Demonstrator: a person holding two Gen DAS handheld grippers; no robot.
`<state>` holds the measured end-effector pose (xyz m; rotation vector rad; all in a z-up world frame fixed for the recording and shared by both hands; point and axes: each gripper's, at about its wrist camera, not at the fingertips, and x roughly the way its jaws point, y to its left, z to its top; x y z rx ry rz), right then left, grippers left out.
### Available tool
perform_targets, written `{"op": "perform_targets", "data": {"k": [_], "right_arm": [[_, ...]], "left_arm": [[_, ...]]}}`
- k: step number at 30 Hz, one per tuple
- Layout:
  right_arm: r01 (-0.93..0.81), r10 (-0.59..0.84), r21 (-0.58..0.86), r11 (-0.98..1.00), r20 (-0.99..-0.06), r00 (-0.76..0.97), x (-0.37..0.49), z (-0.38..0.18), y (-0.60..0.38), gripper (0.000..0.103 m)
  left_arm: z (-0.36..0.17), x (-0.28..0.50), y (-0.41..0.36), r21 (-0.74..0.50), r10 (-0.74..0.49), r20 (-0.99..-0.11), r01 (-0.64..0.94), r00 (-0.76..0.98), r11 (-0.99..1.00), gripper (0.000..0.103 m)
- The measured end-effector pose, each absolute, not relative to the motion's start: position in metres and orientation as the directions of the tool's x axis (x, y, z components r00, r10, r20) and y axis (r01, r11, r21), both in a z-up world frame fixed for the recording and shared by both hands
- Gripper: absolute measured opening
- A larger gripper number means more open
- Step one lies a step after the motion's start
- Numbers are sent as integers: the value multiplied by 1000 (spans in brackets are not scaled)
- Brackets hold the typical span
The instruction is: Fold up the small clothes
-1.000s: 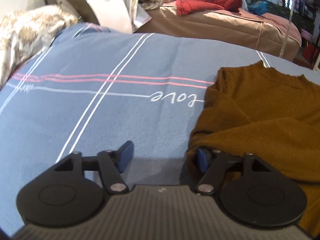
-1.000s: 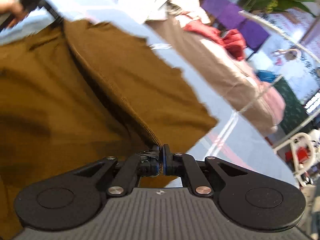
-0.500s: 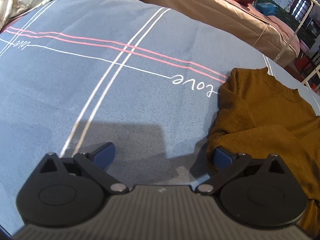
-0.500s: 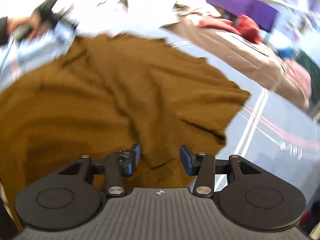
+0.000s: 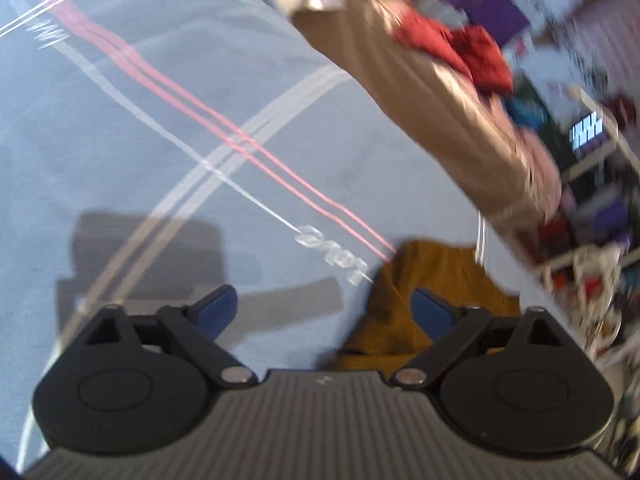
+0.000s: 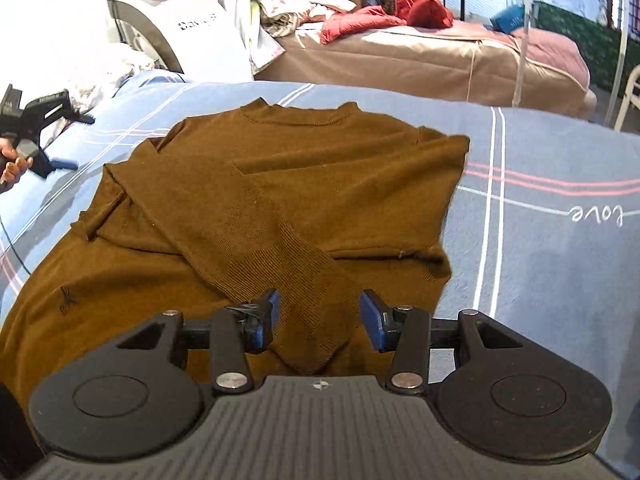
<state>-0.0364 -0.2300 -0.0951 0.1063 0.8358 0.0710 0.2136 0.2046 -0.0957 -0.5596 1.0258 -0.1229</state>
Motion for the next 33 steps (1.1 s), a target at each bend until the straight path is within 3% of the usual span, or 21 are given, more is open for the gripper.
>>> {"op": "perform_targets", "data": {"k": [3,6,7,8,10,13,19,22,24,25,26,28,33], "right_arm": [[-21,115,137,990,-726,678,-38,-92,-224,77],[-14,108,135,991,-721,684,-43,-89,-222,77],[-4,109,146,989,-721,684,-45,-89,-223,78],[6,110,157,988,-723,682,-48,-89,-224,78],[32,104,170,985,-730,676,-52,-90,-228,78],[78,93,193,978,-741,665,-57,-95,-235,78],[108,100,231,967,-733,672,-64,-97,-235,78],[99,85,210,973,-719,690,-62,-93,-231,78],[100,79,205,974,-712,697,-61,-91,-229,78],[102,77,208,973,-708,702,-61,-90,-229,78],[103,79,214,971,-703,707,-62,-89,-229,78],[101,82,216,971,-700,709,-63,-89,-228,81],[99,77,199,975,-721,689,-65,-91,-226,82]], "left_arm": [[-97,239,158,-464,-375,-798,-82,472,882,83],[-104,260,131,-410,-343,-842,-81,417,908,68],[-106,265,126,-401,-339,-850,-78,403,913,56],[-109,267,124,-392,-336,-860,-77,385,917,37],[-110,271,116,-360,-318,-875,-50,364,932,14],[-108,270,115,-308,-266,-885,-52,382,950,6],[-89,298,142,-198,-104,-869,-148,484,969,0],[-93,314,150,-131,-36,-880,-170,474,977,1],[-95,315,155,-163,-60,-887,-189,457,968,9],[-92,311,156,-180,-75,-880,-185,468,966,23],[-88,304,156,-200,-100,-873,-163,478,966,49],[-80,285,151,-226,-157,-859,-86,487,970,76],[-58,201,143,-234,-235,-833,65,501,970,85]]}}
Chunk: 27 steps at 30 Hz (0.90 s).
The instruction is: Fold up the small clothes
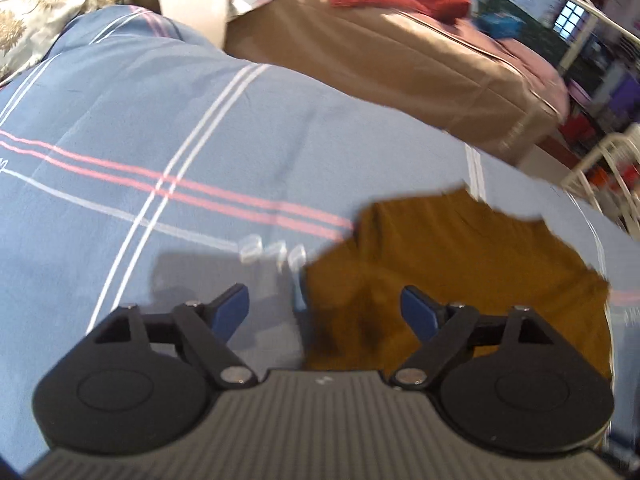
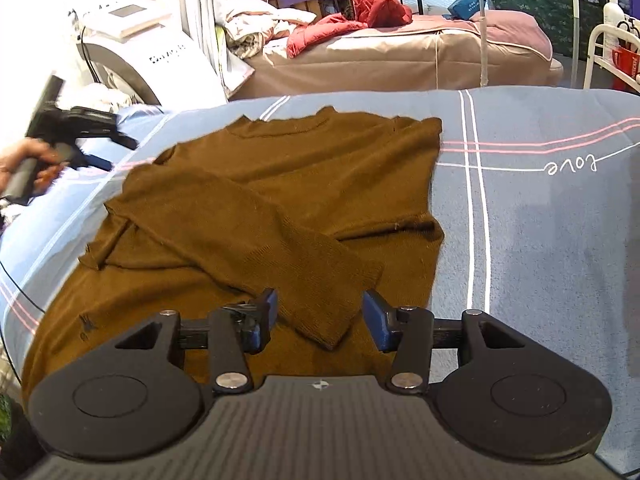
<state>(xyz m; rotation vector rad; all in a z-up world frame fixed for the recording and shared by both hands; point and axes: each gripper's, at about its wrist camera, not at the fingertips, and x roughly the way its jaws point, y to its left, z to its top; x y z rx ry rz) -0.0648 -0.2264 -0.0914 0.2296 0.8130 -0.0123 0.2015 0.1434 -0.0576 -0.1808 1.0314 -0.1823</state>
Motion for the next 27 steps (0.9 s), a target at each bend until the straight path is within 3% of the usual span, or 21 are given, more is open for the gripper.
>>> {"op": "perform_targets", "data": {"k": [5,6,8,11,16,19,22,24,25,27], "right_arm": [[112,76,211,971,-716,694,-100,-87,-225,90],[117,71,210,971,-716,695,-109,-86,-224,92],[111,63,190,975,-726,685,-125,-89,-219,92],[110,60,179,978,-739,671,-136,-93,-209,92],[133,71,231,964,-704,707,-145,-93,-197,92],[141,72,244,959,-698,713,-150,-93,-191,92],[152,58,238,959,-692,719,-158,-90,-187,92],[164,33,222,961,-684,729,-165,-86,-187,92],[171,22,214,962,-684,729,-168,-86,-187,93],[180,19,215,960,-691,722,-172,-89,-188,95]], "left_arm": [[-65,90,171,-304,-311,-827,94,469,948,87],[-72,71,176,-317,-321,-836,84,444,945,84],[-84,47,175,-316,-323,-845,91,426,945,68],[-83,31,157,-204,-244,-824,134,512,970,58],[-77,51,104,-341,-439,-755,282,486,897,58],[-96,78,80,-246,-344,-787,251,512,936,58],[-107,90,104,-156,-191,-817,111,545,982,48],[-97,79,134,-60,-42,-791,-10,610,998,74],[-93,70,148,6,47,-779,-68,625,998,94],[-84,45,179,25,108,-761,-136,640,990,95]]}}
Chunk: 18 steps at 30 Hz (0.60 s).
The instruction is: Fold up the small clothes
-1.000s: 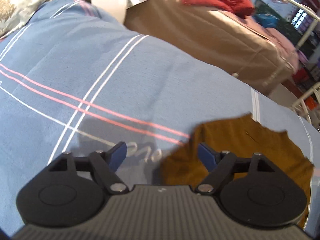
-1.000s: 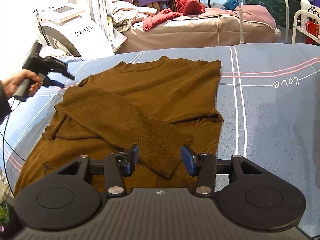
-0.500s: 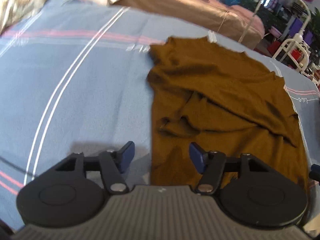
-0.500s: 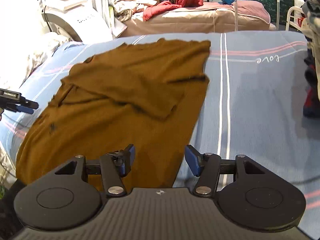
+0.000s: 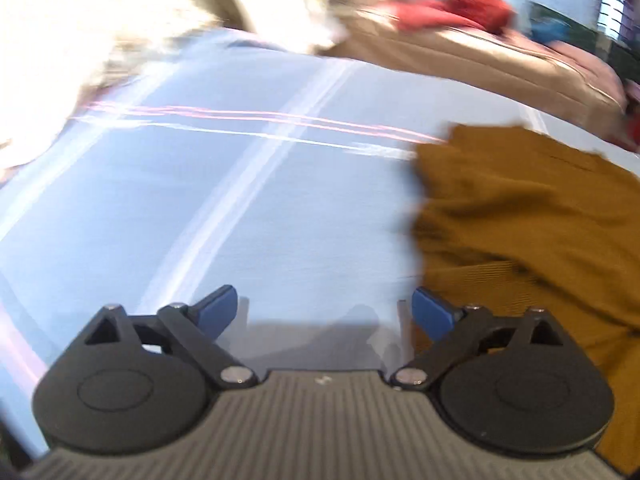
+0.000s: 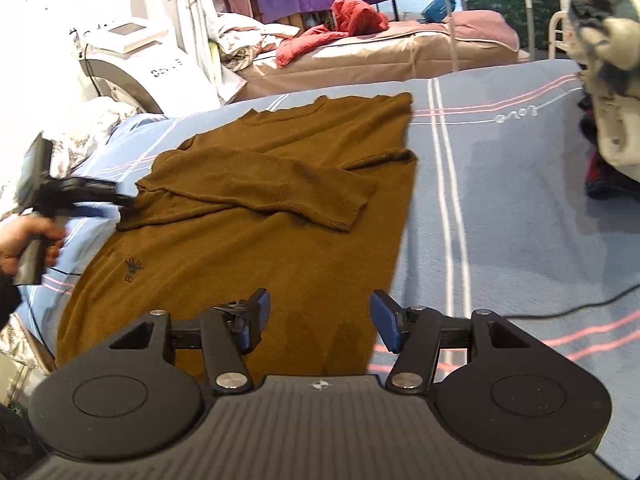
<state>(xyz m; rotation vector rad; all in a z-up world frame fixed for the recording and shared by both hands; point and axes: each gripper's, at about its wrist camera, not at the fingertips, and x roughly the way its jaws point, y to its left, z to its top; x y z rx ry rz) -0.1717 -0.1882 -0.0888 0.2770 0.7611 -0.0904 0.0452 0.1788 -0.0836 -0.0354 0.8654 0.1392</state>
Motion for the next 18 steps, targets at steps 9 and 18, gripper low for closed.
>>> {"op": "perform_targets", "data": {"k": [9,18], "right_arm": [[191,64,284,940,-694,717,-188,-97,-189,103],[175,77,269,947,-720,689,-231,-103,-180,103]], "left_arm": [[-84,-103,189,-342,-327,-788,72,521,937,87],[-125,-151,164,-352,-367,-817,120,445,928,86]]}}
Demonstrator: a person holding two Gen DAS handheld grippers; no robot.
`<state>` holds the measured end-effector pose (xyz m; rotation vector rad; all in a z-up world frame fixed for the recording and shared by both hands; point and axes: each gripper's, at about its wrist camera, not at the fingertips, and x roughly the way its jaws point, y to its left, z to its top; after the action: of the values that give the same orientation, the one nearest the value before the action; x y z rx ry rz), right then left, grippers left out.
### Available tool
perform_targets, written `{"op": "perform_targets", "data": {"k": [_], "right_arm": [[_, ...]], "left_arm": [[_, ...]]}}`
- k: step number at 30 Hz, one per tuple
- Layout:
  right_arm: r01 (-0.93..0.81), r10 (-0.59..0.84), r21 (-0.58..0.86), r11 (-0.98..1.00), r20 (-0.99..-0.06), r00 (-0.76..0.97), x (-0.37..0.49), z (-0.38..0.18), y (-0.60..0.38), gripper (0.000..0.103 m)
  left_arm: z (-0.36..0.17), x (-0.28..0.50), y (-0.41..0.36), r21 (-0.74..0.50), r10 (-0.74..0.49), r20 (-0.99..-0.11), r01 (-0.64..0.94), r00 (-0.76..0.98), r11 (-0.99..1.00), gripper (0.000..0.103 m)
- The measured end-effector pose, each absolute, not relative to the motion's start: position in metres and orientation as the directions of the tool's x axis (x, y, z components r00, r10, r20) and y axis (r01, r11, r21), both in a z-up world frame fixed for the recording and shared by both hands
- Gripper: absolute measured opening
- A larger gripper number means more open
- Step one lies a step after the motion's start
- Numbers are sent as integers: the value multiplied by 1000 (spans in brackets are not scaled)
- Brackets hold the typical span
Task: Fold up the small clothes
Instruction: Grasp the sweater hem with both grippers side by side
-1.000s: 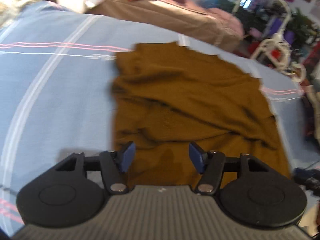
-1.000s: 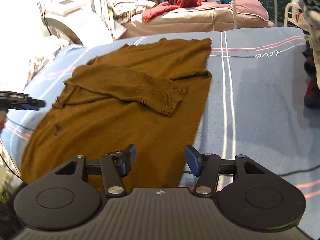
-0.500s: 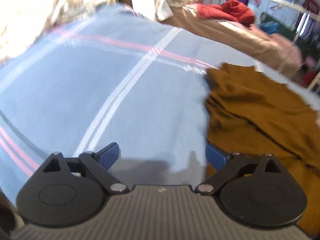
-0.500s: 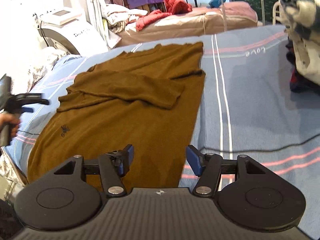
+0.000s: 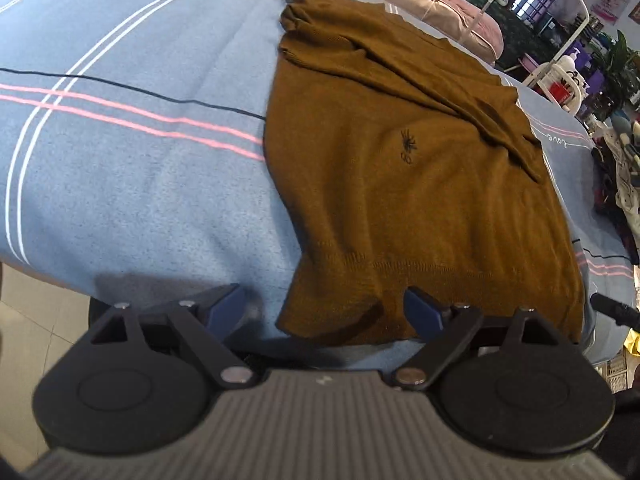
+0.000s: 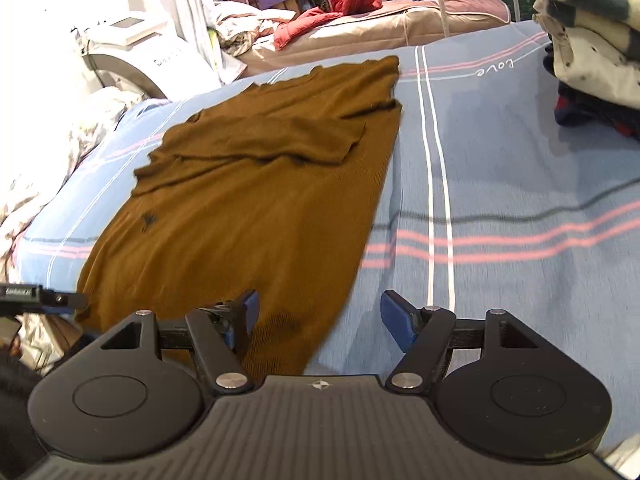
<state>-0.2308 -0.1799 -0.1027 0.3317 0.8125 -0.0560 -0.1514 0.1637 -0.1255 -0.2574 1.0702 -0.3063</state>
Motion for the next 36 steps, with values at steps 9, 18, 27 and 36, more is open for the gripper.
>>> {"op": "perform_targets", "data": {"k": [9,18,27,36], "right_arm": [[177,111,291,940,-753,648,-229,-116,-168,69],[168,215,383,909,-773,597,-226,-132,-166,27],[138,263,428,893,-746,612,-224,-109,-170,6],[125,323,569,813,-620,715,-133,-73,-217,6]], "left_arm": [[-127,-149,160,-314,-332,-832,116,445,942,66],[-132,-150,152,-309,-343,-852,147,396,939,23],[-97,-132,151,-398,-438,-786,184,435,898,5],[-83,8,147,-510,-512,-683,162,522,845,5]]}}
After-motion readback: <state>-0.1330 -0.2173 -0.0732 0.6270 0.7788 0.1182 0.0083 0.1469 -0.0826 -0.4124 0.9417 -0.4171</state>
